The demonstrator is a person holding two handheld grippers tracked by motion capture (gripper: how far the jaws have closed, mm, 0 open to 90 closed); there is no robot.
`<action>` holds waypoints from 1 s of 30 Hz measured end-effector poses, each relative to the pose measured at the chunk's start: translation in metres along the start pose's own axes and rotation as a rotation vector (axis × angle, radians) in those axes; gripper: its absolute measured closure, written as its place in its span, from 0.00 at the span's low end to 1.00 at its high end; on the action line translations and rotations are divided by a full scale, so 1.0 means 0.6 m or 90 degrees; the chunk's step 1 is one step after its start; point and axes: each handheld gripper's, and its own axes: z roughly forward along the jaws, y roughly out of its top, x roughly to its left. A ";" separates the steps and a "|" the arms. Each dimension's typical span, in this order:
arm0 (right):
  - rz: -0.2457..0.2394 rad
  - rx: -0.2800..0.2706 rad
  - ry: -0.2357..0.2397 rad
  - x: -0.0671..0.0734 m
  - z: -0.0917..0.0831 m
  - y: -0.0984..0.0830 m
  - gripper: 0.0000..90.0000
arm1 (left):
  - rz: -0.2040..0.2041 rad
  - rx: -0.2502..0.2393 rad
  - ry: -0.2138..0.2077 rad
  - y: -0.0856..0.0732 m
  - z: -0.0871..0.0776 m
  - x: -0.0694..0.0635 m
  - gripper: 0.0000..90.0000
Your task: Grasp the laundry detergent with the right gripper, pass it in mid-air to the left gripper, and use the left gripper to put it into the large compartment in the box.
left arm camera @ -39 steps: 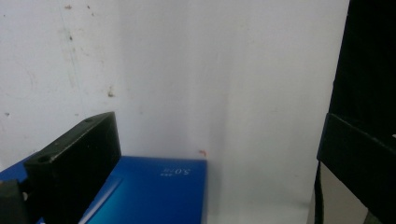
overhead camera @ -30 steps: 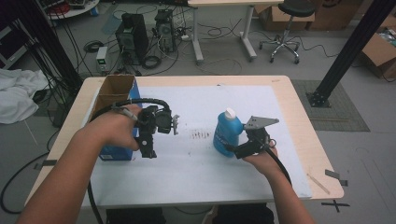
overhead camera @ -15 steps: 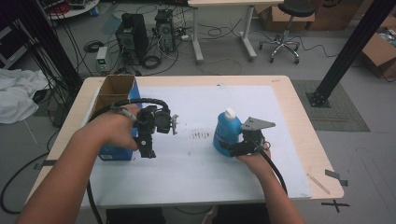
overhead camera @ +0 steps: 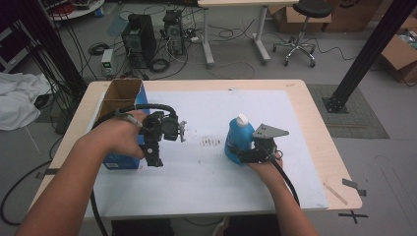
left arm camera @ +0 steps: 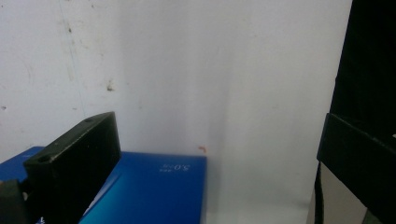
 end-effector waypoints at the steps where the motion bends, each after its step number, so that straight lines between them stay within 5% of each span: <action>1: 0.000 0.000 0.000 0.000 0.000 0.000 0.16 | 0.000 0.000 0.000 0.000 0.000 0.000 0.00; 30: 0.000 -0.020 0.009 -0.001 0.000 -0.002 0.27 | -0.006 0.000 0.002 -0.003 0.003 0.002 0.00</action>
